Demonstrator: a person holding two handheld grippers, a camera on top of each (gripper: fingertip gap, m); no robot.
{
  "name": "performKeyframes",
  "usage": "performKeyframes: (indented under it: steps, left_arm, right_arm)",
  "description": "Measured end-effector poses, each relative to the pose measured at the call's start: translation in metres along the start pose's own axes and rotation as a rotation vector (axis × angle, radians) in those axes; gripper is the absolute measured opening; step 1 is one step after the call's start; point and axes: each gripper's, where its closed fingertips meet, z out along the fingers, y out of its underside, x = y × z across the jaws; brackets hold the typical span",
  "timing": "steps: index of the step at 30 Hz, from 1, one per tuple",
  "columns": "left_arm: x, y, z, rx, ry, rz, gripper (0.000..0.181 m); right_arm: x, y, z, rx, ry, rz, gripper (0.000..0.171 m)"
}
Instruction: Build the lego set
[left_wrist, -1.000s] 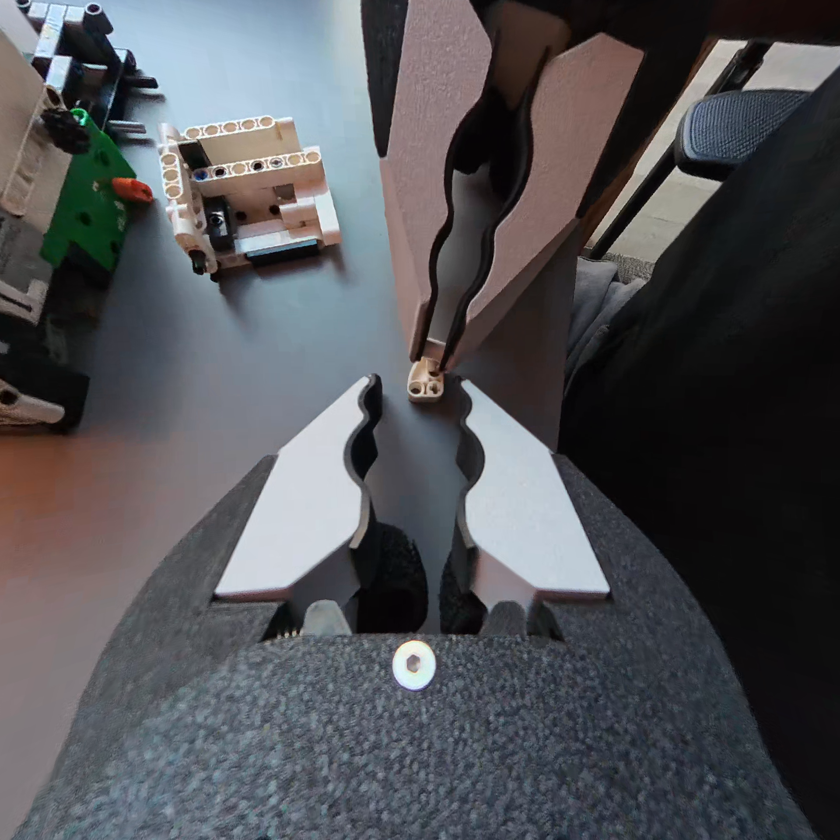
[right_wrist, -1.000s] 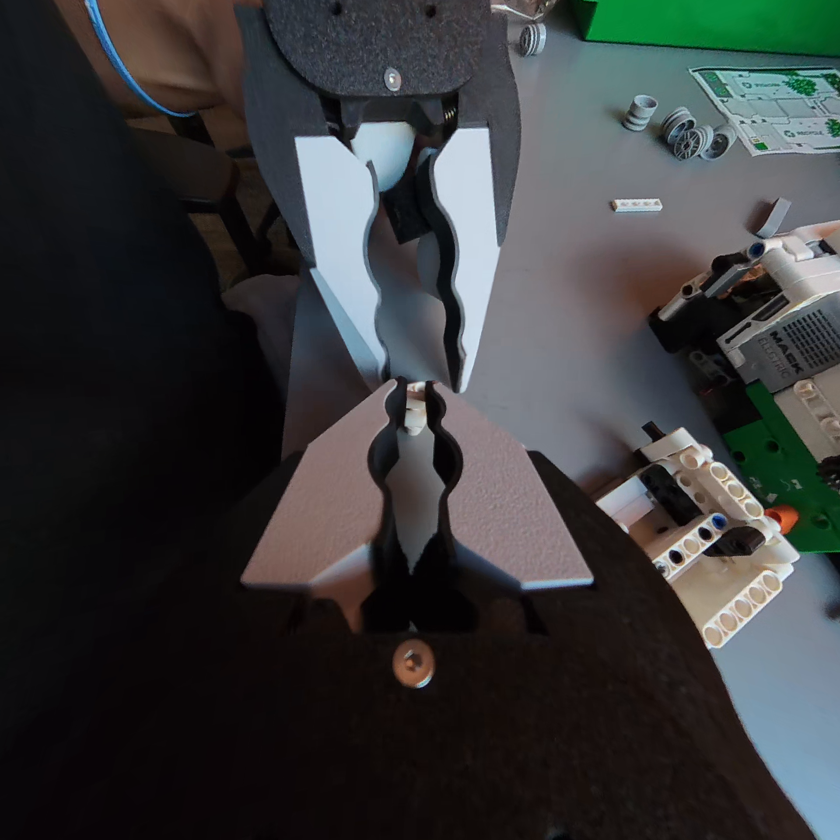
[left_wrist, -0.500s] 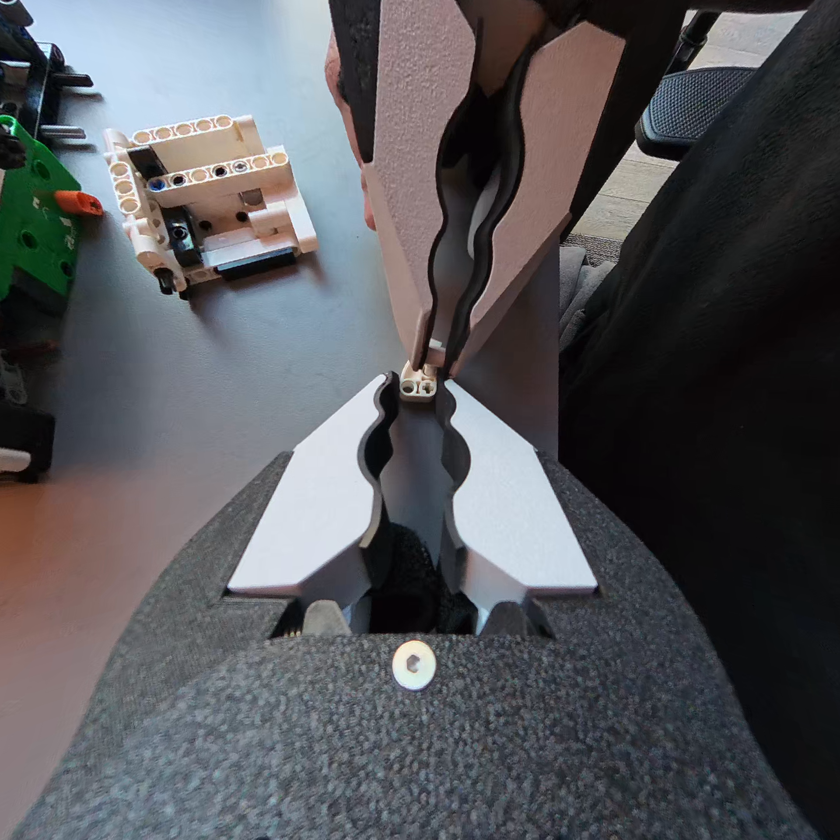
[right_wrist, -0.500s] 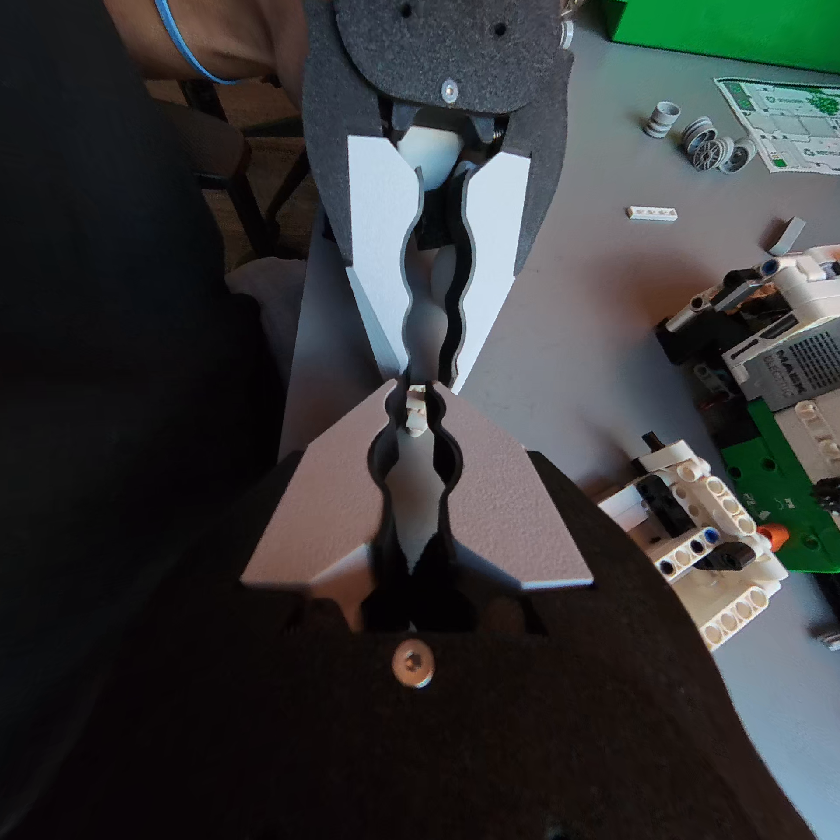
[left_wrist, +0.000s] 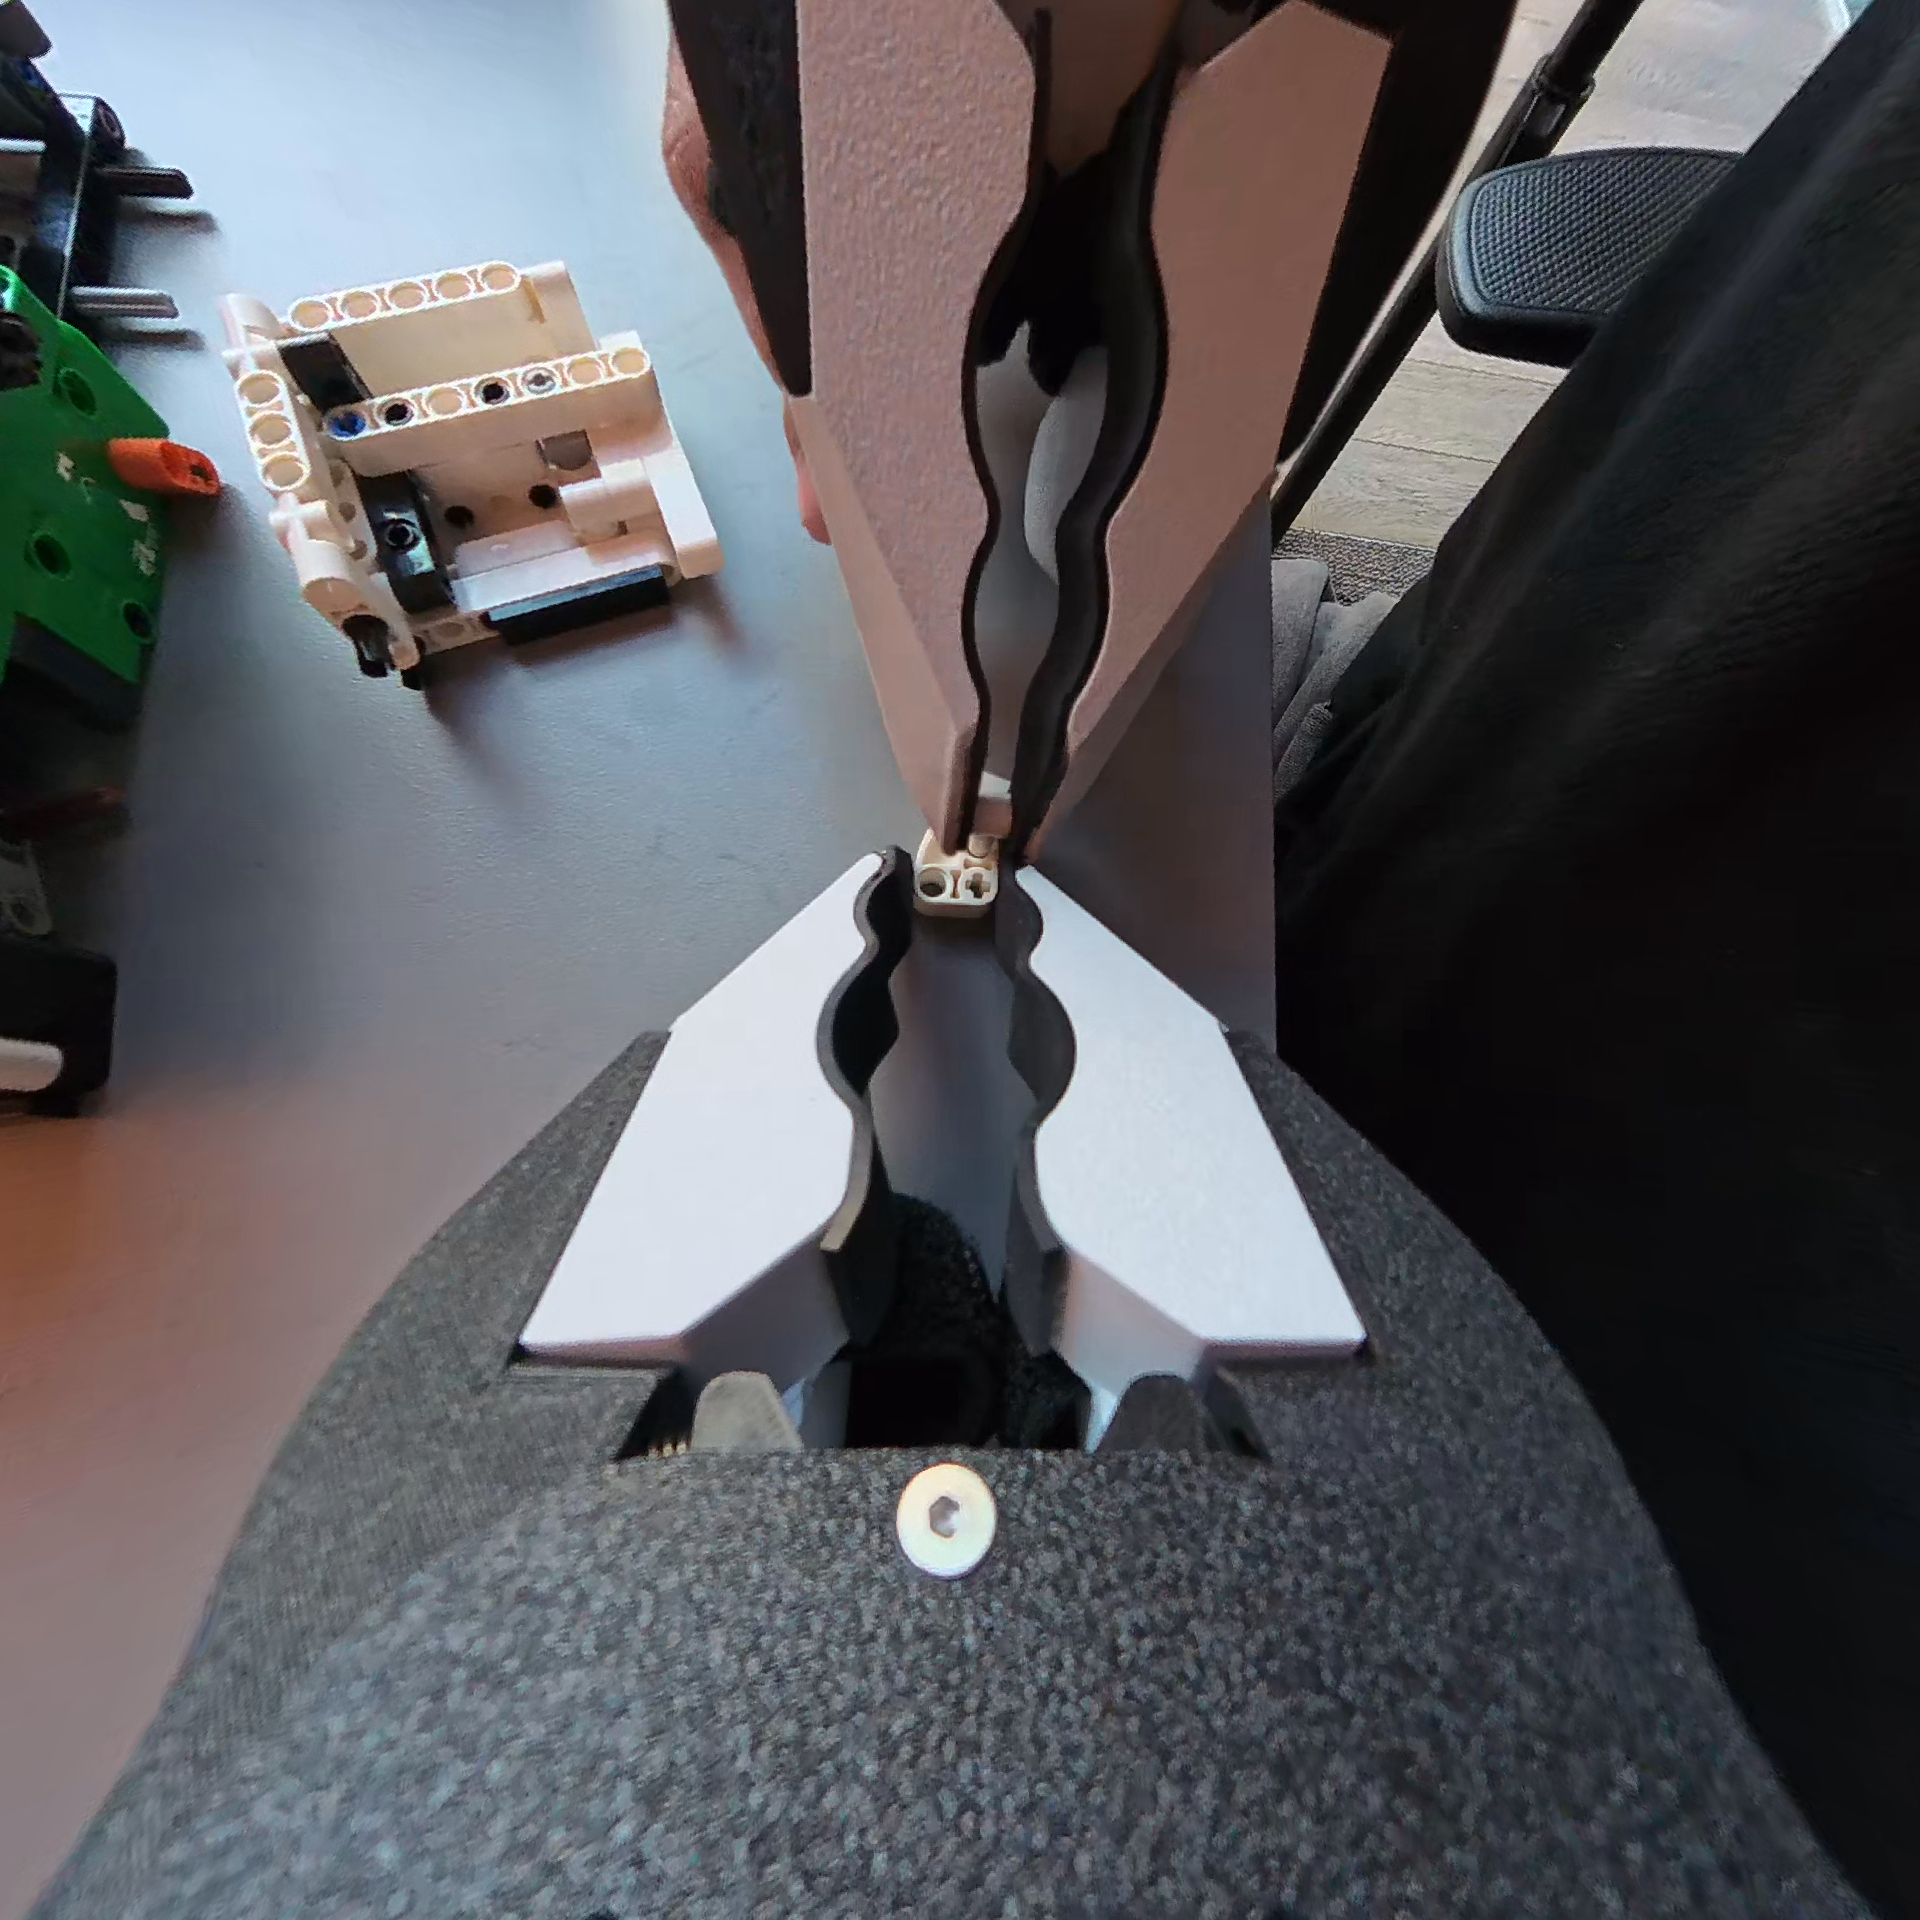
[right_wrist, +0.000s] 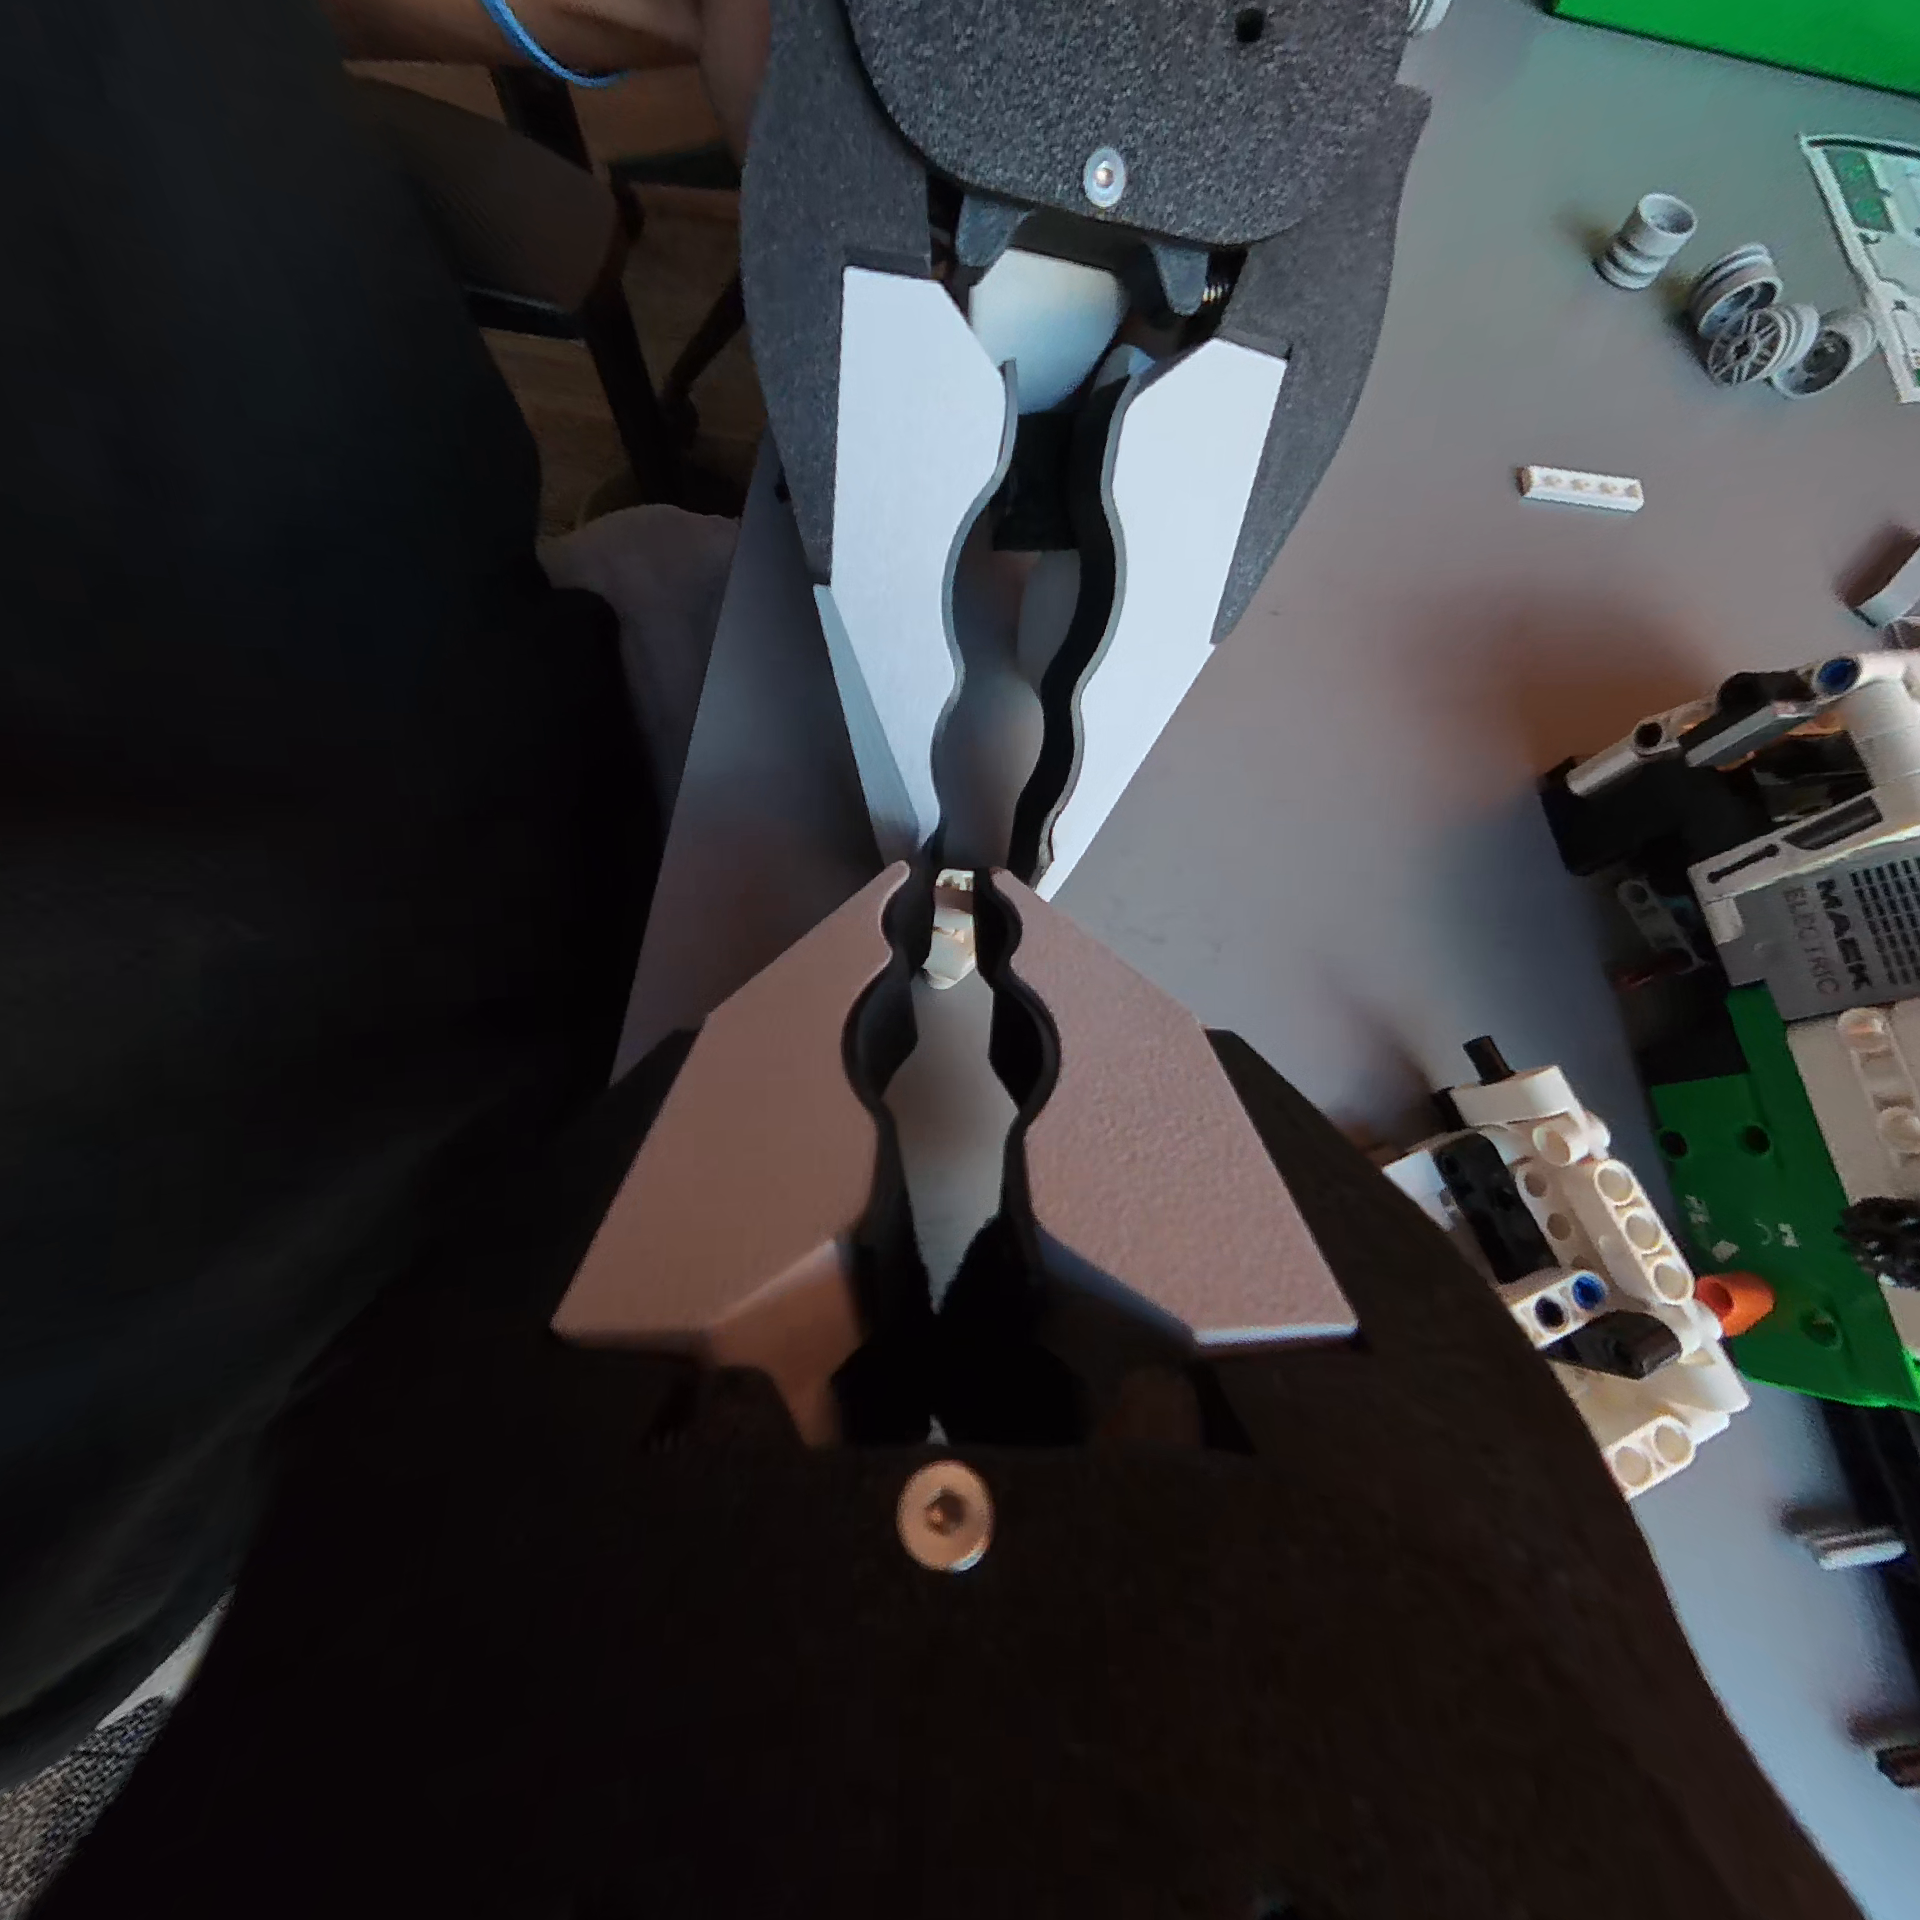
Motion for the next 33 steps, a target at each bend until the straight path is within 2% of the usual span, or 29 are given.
performKeyframes:
  steps: [10,23,33]
  left_arm:
    - [0.0001,0.0002,-0.0001,-0.007,0.045,0.036,0.015]
    - [0.0002,0.0002,0.0001,-0.006,0.047,0.034,0.015]
    - [0.0003,0.0003,0.0002,-0.006,0.045,0.037,0.016]
  right_arm:
    - [0.0,0.001,0.0012,-0.029,-0.08,-0.034,0.007]
    - [-0.0002,-0.0003,0.001,0.012,-0.077,0.037,0.007]
    - [-0.0005,0.0006,0.0008,0.001,-0.029,0.002,0.01]
